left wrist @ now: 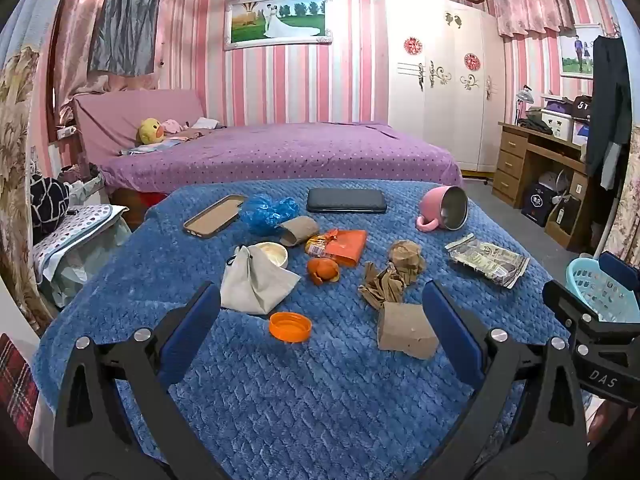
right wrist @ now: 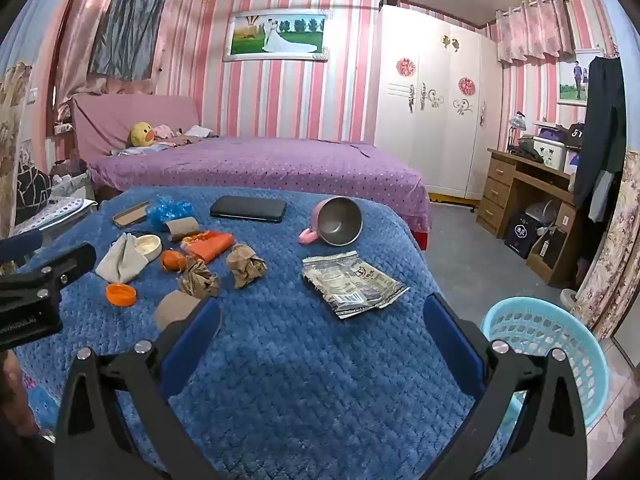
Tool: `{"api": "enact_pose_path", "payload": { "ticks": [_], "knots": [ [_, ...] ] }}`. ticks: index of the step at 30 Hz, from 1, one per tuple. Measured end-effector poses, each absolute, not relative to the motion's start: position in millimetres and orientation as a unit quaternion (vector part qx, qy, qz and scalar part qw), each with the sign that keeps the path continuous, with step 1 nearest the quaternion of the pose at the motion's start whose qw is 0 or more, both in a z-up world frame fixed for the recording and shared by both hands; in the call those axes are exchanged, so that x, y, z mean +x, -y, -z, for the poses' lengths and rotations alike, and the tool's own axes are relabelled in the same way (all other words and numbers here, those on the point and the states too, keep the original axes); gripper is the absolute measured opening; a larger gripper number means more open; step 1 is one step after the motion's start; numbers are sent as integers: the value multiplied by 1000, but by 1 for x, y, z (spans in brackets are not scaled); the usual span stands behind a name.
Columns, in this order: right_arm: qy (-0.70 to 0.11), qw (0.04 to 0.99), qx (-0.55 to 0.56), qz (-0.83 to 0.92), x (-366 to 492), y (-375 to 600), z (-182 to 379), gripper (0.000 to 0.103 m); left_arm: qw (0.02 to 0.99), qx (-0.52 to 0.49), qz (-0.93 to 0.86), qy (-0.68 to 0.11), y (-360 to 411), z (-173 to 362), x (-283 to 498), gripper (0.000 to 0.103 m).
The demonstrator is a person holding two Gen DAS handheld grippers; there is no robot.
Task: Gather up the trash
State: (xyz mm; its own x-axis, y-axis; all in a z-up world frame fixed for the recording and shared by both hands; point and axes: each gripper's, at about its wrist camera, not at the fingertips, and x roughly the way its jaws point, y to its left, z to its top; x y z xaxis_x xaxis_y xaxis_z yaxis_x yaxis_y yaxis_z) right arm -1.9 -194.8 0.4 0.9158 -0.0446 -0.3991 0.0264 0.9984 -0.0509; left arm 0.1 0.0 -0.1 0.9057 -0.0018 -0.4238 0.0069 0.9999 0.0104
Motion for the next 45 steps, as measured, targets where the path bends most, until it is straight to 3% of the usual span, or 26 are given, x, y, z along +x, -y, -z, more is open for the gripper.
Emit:
{"api": "enact_pose_path", "payload": {
  "ticks": [45],
  "knots": [
    [-196, 980, -22, 27, -8, 197, 3, 99, 976, 0, -3, -219, -6, 0, 0, 98]
  ]
}}
